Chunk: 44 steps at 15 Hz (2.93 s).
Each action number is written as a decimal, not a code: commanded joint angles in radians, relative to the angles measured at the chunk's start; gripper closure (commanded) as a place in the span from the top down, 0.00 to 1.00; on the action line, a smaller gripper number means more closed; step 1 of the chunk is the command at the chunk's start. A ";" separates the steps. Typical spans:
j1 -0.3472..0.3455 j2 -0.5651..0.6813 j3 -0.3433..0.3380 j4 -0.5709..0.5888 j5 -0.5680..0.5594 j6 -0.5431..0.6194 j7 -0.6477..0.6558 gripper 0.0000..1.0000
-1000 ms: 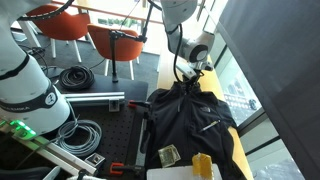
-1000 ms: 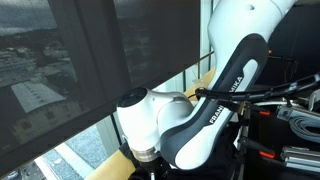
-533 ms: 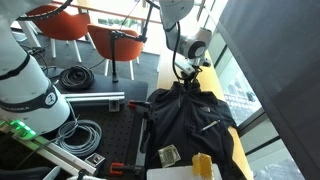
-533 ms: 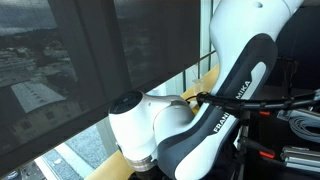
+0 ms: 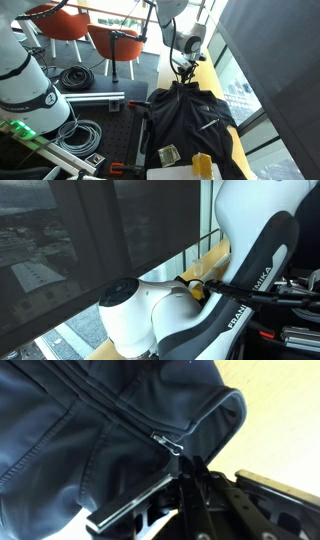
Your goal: Close the zipper of the black vest
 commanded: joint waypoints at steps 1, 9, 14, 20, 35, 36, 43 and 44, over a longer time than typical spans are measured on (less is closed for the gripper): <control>0.014 0.008 0.017 0.029 -0.022 -0.014 0.009 0.02; 0.002 -0.016 0.016 0.000 -0.025 -0.001 0.009 0.33; -0.033 -0.120 0.011 -0.134 -0.022 0.049 0.011 0.68; -0.145 -0.330 0.001 -0.443 -0.020 0.157 0.031 1.00; -0.703 -0.892 0.133 -0.957 0.466 0.138 -0.380 1.00; -0.713 -0.919 0.124 -0.955 0.502 0.096 -0.421 1.00; -0.698 -0.978 0.053 -0.947 0.521 -0.040 -0.485 1.00; -0.697 -0.978 0.052 -0.947 0.521 -0.039 -0.485 1.00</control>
